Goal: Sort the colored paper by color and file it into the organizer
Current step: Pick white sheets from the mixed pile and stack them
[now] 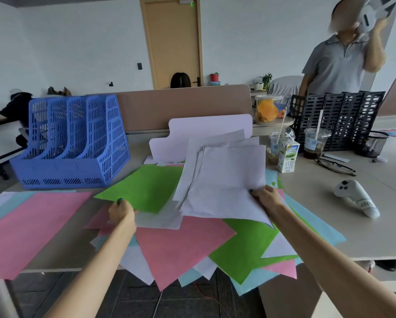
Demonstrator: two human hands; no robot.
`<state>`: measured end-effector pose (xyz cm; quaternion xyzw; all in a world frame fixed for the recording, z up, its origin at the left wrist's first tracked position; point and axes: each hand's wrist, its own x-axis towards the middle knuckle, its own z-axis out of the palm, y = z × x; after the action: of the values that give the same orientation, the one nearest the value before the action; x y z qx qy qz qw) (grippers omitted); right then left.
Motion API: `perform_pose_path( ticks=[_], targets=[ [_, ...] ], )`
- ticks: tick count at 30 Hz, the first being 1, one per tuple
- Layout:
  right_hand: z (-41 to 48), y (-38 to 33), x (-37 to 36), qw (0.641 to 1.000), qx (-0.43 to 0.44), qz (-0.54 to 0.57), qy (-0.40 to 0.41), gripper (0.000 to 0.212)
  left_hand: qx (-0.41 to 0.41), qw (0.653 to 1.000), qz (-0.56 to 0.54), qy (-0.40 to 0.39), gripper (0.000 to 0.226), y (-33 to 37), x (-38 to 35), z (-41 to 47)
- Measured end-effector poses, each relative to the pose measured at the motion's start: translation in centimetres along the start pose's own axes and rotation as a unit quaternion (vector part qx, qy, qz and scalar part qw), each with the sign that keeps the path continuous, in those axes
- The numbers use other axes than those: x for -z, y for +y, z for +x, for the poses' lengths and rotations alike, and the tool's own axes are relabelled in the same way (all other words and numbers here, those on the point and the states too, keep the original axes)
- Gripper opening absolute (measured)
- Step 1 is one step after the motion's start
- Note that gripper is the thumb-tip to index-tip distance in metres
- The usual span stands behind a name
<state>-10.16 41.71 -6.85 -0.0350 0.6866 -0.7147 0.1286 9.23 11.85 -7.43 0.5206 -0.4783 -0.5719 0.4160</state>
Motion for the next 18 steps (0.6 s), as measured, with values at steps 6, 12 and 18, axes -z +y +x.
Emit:
perform_pose_path(
  ticks=[6, 12, 18],
  targets=[
    [-0.9, -0.7, -0.3, 0.999, 0.000, 0.029, -0.043, 0.016, 0.106, 0.962, -0.018, -0.253, 0.015, 0.8, 1.5, -1.4],
    [-1.0, -0.8, -0.8, 0.997, 0.003, 0.043, -0.060, 0.022, 0.129, 0.926, 0.044, -0.353, 0.020, 1.6, 0.7, -4.8],
    [-0.5, -0.3, -0.6, 0.998, 0.003, 0.023, -0.053, 0.021, 0.145, 0.909, 0.058, -0.385, 0.031, 0.7, -1.2, -6.9]
  ],
)
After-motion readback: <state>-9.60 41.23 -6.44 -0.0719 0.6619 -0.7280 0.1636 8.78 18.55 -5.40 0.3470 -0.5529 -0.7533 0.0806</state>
